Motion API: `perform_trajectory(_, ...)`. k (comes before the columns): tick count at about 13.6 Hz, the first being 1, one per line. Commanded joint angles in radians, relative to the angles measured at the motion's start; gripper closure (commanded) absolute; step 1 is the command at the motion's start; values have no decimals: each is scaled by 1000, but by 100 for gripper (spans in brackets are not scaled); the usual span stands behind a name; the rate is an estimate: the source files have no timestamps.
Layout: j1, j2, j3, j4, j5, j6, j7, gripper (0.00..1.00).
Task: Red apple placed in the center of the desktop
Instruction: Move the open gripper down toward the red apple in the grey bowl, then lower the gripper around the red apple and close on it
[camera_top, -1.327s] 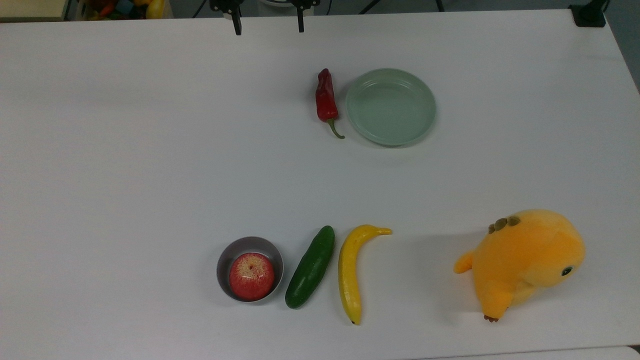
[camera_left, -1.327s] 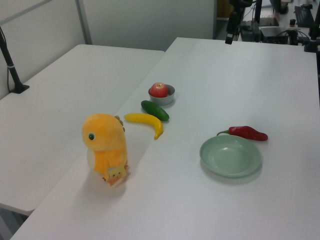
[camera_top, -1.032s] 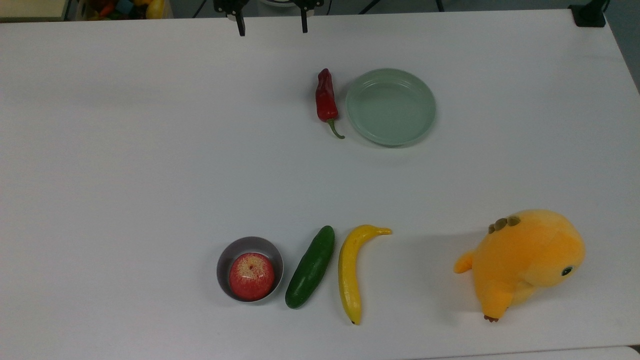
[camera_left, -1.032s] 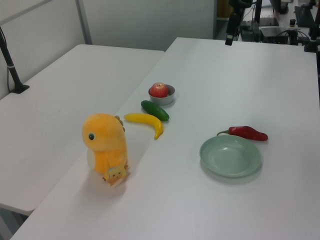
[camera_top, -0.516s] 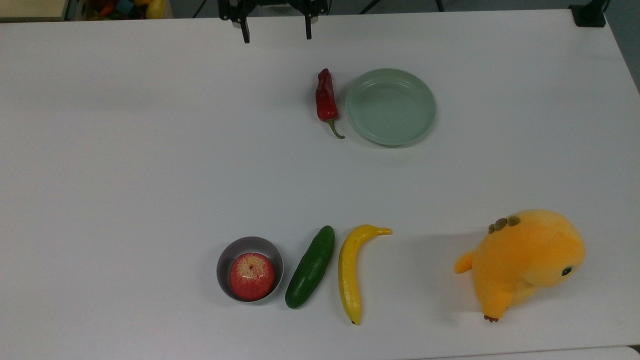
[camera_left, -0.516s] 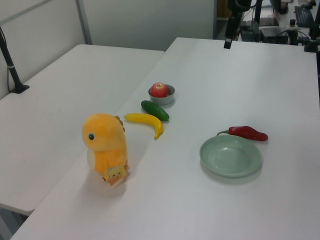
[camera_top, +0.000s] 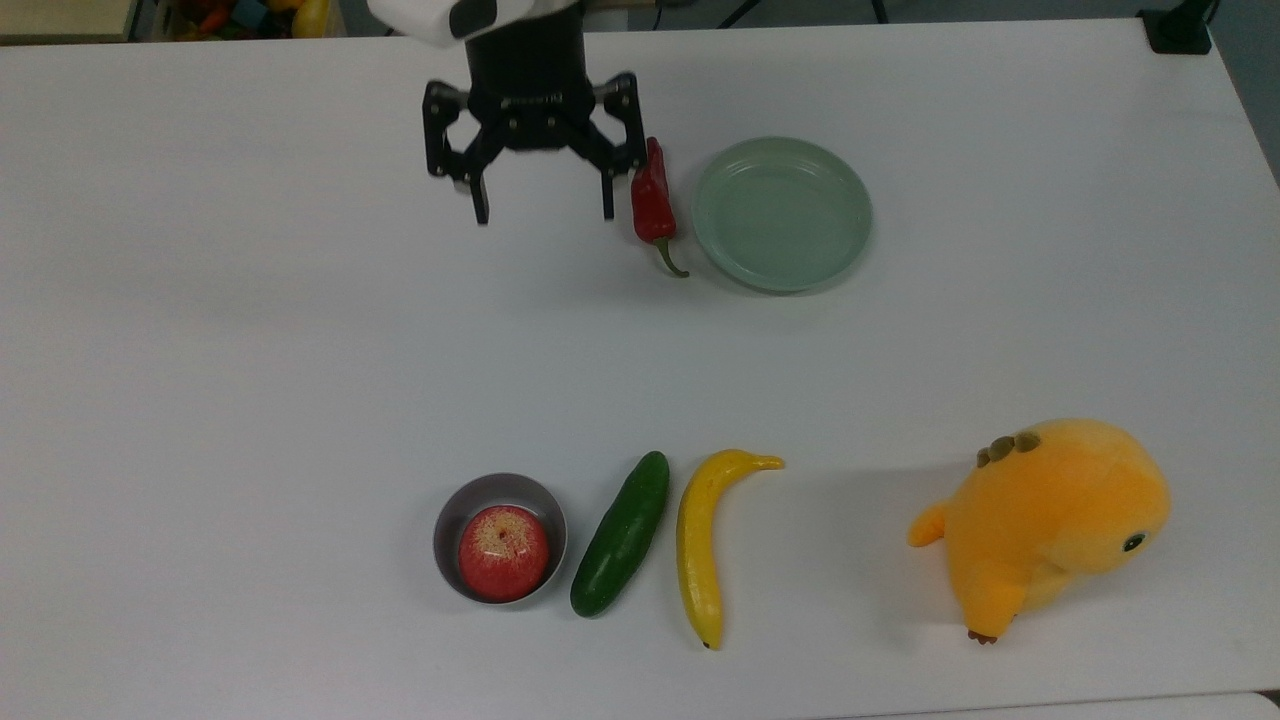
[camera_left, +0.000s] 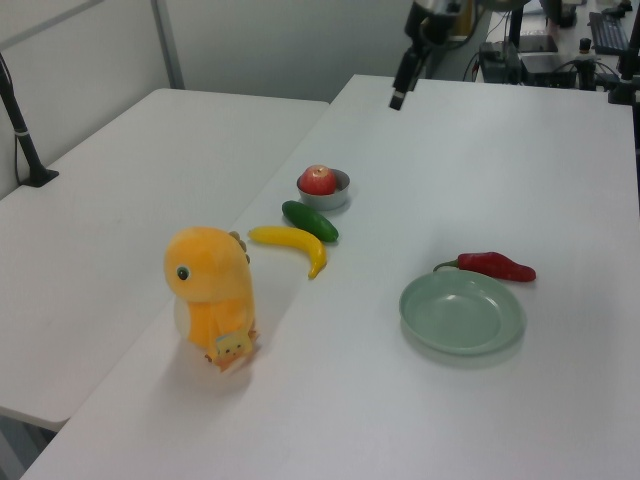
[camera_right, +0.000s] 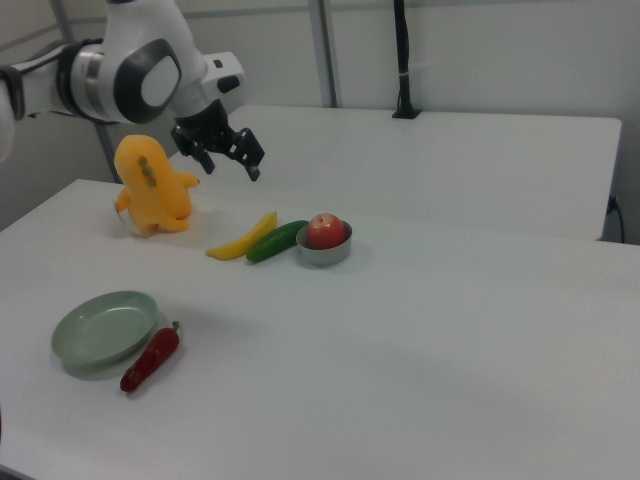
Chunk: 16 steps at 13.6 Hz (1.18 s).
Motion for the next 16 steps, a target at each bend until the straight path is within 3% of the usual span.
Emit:
perform_trajectory(1,4,115,-7,84,-10,157,49,0)
perform_trajectory(11,6,367,-26,153,-51,572,136,0)
perform_trajectory(14,4,512,-50,280,-94,616,139,0)
perform_trajectory(16,4,537,-56,288,-105,646,139,0)
